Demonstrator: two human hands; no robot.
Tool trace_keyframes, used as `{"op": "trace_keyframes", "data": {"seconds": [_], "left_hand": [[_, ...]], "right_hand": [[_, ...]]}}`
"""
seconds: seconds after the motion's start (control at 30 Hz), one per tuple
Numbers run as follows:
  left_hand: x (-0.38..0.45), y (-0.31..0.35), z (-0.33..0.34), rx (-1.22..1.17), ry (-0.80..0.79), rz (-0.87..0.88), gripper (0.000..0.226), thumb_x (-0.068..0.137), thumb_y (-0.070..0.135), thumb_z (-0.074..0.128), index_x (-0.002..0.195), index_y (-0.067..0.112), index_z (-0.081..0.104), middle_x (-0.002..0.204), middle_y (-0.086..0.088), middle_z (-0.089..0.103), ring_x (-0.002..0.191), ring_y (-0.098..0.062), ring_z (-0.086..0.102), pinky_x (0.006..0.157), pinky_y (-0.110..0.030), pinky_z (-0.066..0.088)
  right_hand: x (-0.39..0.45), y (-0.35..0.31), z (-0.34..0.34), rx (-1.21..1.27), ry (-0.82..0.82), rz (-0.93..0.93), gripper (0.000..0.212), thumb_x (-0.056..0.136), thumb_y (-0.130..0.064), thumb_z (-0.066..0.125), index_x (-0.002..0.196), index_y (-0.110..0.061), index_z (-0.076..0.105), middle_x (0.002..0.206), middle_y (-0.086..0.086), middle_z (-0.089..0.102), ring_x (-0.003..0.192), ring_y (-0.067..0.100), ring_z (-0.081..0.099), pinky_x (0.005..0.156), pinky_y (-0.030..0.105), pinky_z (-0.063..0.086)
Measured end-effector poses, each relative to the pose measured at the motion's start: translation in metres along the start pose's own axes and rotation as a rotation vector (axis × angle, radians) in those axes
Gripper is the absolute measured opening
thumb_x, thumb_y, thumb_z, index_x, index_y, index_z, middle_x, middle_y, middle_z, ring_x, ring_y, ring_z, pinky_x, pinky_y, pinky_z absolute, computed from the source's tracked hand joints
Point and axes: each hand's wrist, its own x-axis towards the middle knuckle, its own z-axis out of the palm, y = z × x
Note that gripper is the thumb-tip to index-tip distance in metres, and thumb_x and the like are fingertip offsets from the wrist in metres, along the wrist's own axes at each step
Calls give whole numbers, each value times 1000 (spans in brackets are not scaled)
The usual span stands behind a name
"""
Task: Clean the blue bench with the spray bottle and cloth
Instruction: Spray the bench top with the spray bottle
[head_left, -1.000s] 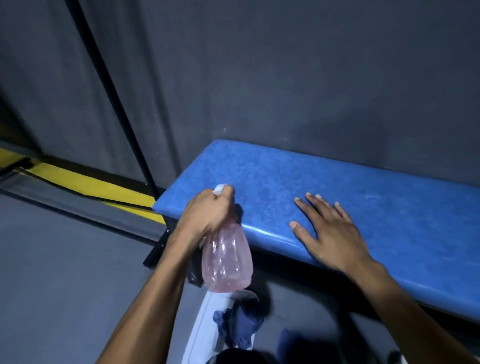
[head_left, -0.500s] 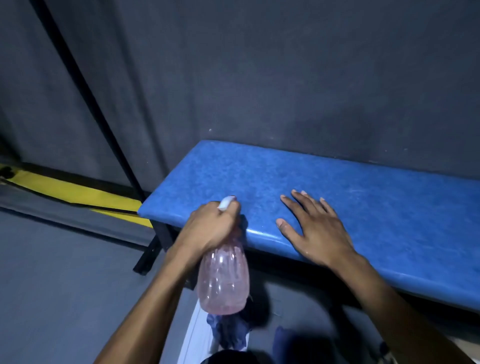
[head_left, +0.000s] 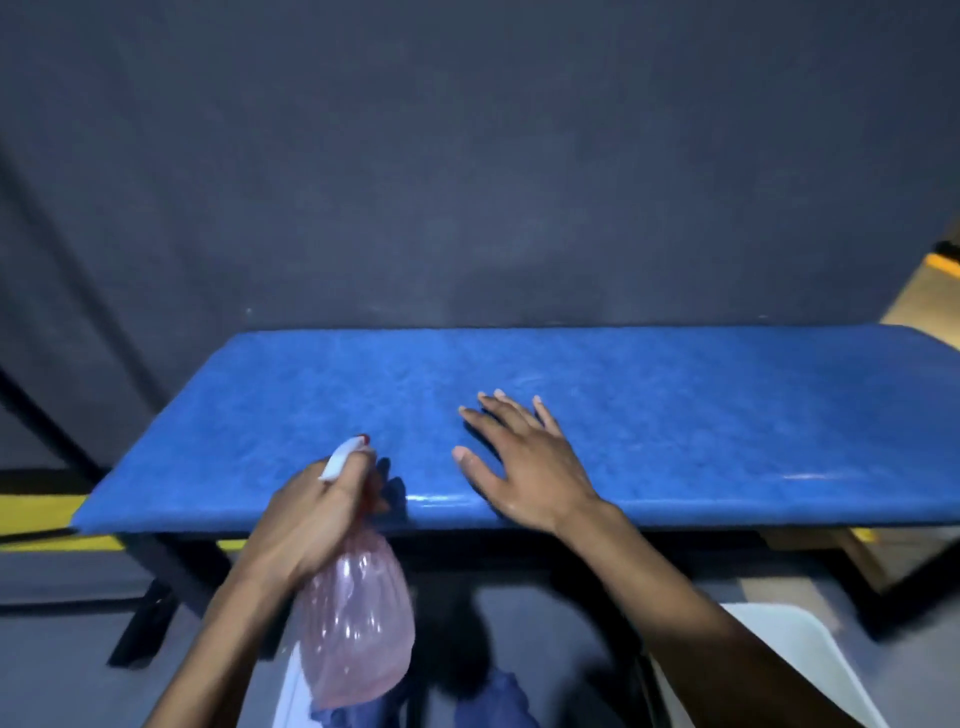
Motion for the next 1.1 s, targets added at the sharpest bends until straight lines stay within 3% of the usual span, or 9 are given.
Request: {"op": "trace_keyframes", "data": {"seconds": [0.07,0.17,0.27,0.4,0.53,0.77,0.9,1.0,1.1], "left_hand": [[-4,15,18,16,-33,28,44,90,64,32,98,38,66,88,18,76,105,-22,64,101,-44,47],[-6,41,50,16,-103,92,53,87,61,30,85,24,69,86,33,69,101,-14,61,97,-40,46],[1,62,84,11,-166,120,53,80,68,28,82,29,64,87,12,75,97,-23,64,98,-42,48],[3,96,128,84,-247,208,50,84,58,27,81,28,67,99,10,77,105,-20,64,100,-42,49],[1,108,143,130,-258,210,46,93,48,31,79,22,66,79,10,78,96,-26,66,94,-42,50],[6,87,105,87,-77,156,42,96,51,32,81,33,67,75,17,76,92,-22,66,91,-42,50],[6,98,117,129,-137,161,49,98,51,33,74,30,70,72,18,74,88,-19,66,88,-39,50],[-1,109,139,168,-182,220,45,97,50,30,80,29,65,79,7,77,94,-25,66,94,-44,50],[-6,113,150,145,-184,253,45,99,51,29,86,28,66,73,14,75,95,-26,65,95,-43,50]], "right_hand": [[-27,47,-19,-37,37,145,74,91,-69,23,151,-30,44,163,-2,36,154,15,24,126,47,7],[-72,127,-48,-138,66,350,83,87,-73,16,153,-30,43,163,-1,36,153,17,27,126,48,13],[-96,161,-57,-203,59,333,75,93,-68,18,153,-31,42,163,-2,37,152,19,30,126,45,18],[-94,161,-46,-270,103,338,67,97,-60,21,153,-30,43,161,-3,41,151,18,33,125,45,22],[-97,164,-45,-251,125,321,66,98,-60,21,154,-31,41,162,-3,40,152,17,30,126,44,18],[-97,163,-43,-253,128,331,68,98,-61,17,156,-32,37,164,-5,35,154,15,25,127,43,15],[-97,164,-42,-261,125,327,67,99,-61,17,156,-32,37,164,-4,36,154,15,25,127,43,15],[-98,166,-41,-275,123,318,66,100,-60,17,156,-32,37,164,-4,36,154,16,25,126,43,16],[-97,166,-41,-272,122,316,66,100,-60,18,155,-31,38,163,-3,37,154,17,26,126,44,17]]}}
